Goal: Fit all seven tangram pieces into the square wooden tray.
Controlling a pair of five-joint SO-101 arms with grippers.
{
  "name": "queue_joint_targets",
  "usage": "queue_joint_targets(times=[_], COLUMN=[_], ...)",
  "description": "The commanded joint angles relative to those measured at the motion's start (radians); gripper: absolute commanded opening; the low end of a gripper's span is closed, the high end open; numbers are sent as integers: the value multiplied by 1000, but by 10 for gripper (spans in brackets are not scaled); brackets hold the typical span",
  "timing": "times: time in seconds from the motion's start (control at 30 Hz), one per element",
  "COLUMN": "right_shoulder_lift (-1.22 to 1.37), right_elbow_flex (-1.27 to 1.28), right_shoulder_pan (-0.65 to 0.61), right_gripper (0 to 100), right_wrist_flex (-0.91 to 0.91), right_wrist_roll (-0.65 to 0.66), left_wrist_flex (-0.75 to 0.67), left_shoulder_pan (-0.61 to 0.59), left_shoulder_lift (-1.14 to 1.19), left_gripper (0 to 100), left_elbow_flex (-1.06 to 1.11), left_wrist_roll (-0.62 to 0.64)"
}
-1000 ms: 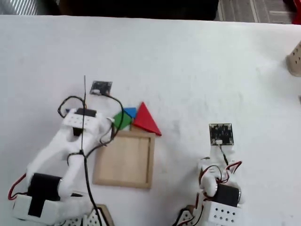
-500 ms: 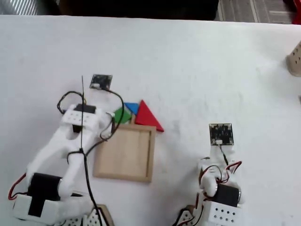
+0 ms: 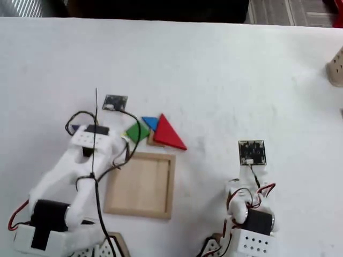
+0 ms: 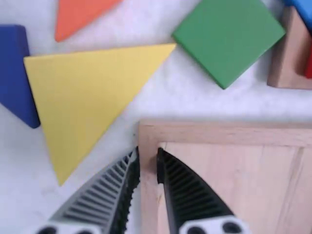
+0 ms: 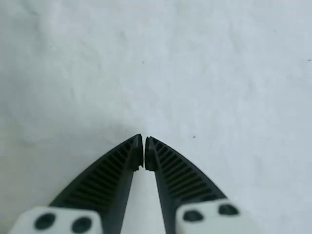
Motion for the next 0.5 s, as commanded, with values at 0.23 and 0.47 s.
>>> queue_joint_targets(times=[0.23,0.47], right_shoulder_lift=[-4,-4], right_elbow_flex=[0,0], right_shoulder_pan=[8,8], right_gripper=[18,18], right_wrist_flex=[-18,-18], right_wrist_roll=[11,11], left_wrist_flex=[184,302], left_shoulder_pan=[1,-31], left_shoulder_lift=[-1,-1], left_gripper=[317,343], left_elbow_flex=[-204,-322], left_wrist_roll=[-9,-9])
